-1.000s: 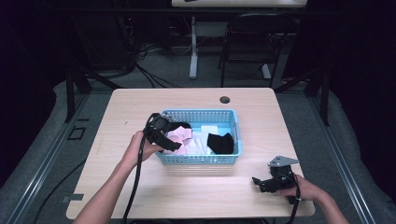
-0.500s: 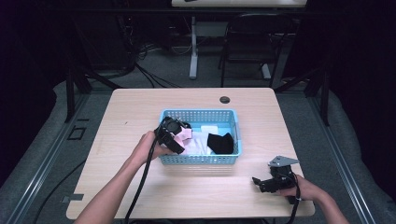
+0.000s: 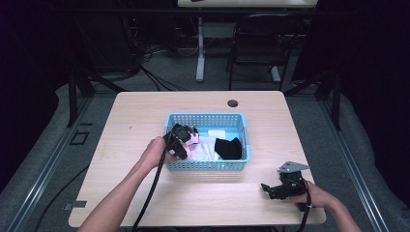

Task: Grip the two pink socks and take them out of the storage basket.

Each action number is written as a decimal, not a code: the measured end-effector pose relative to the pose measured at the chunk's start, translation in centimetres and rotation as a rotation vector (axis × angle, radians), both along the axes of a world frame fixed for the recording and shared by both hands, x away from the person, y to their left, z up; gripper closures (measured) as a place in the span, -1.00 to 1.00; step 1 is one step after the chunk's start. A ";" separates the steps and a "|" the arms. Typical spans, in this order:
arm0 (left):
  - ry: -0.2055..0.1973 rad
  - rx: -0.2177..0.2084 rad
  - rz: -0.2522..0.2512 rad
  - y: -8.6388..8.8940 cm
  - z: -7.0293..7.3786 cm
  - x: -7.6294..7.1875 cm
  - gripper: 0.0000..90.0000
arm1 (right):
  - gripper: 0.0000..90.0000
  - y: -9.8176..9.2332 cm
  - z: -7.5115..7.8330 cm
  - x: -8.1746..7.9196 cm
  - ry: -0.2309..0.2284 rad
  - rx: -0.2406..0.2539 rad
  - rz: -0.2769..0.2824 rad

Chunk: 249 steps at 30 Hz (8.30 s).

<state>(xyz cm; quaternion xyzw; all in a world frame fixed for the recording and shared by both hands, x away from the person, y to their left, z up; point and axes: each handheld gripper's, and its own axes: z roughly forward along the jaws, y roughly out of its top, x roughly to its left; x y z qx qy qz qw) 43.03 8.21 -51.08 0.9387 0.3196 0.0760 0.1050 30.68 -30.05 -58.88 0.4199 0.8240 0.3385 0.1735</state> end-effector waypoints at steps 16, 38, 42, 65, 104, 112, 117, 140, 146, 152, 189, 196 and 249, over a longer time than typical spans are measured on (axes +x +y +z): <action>-0.071 -0.094 -0.004 1.3 2.5 -0.6 0.93 | -1.00 0.0 0.0 0.0 0.000 0.000 0.000; -0.126 -0.213 0.010 2.9 7.0 -1.1 0.92 | -1.00 0.0 0.0 0.0 0.000 0.000 0.000; -0.133 -0.225 0.008 3.1 7.5 -1.1 0.92 | -1.00 0.0 0.0 0.0 -0.001 0.001 0.000; -0.156 -0.269 -0.007 3.9 11.0 -1.1 0.92 | -1.00 0.0 0.0 0.0 -0.002 0.002 0.000; -0.262 -0.287 0.100 10.4 17.1 -1.6 0.92 | -1.00 0.0 0.0 0.0 0.001 0.001 0.000; -0.271 -0.270 0.149 12.8 17.1 -1.7 0.92 | -1.00 0.0 0.0 0.0 -0.002 0.000 0.000; -0.272 -0.263 0.195 14.4 16.9 -1.6 0.92 | -1.00 0.0 0.0 0.0 -0.002 0.000 0.001; -0.211 -0.190 0.373 19.2 10.5 0.0 0.92 | -1.00 0.0 -0.1 0.0 -0.001 0.009 -0.002; -0.174 -0.163 0.406 19.8 7.6 0.5 0.92 | -1.00 0.0 0.0 0.0 -0.001 0.000 0.000; -0.132 -0.167 0.439 20.4 4.8 1.0 0.91 | -1.00 0.0 0.0 0.0 -0.002 0.001 0.000; -0.113 -0.243 0.560 22.6 0.7 -0.4 -0.40 | -1.00 0.0 0.0 0.0 -0.001 0.001 -0.001; -0.183 -0.294 0.487 21.3 4.1 -1.3 -0.68 | -1.00 0.0 0.0 0.0 0.000 -0.001 0.000; -0.041 -0.329 0.095 4.6 6.1 3.3 -1.00 | -1.00 0.0 0.0 0.0 0.000 0.001 -0.001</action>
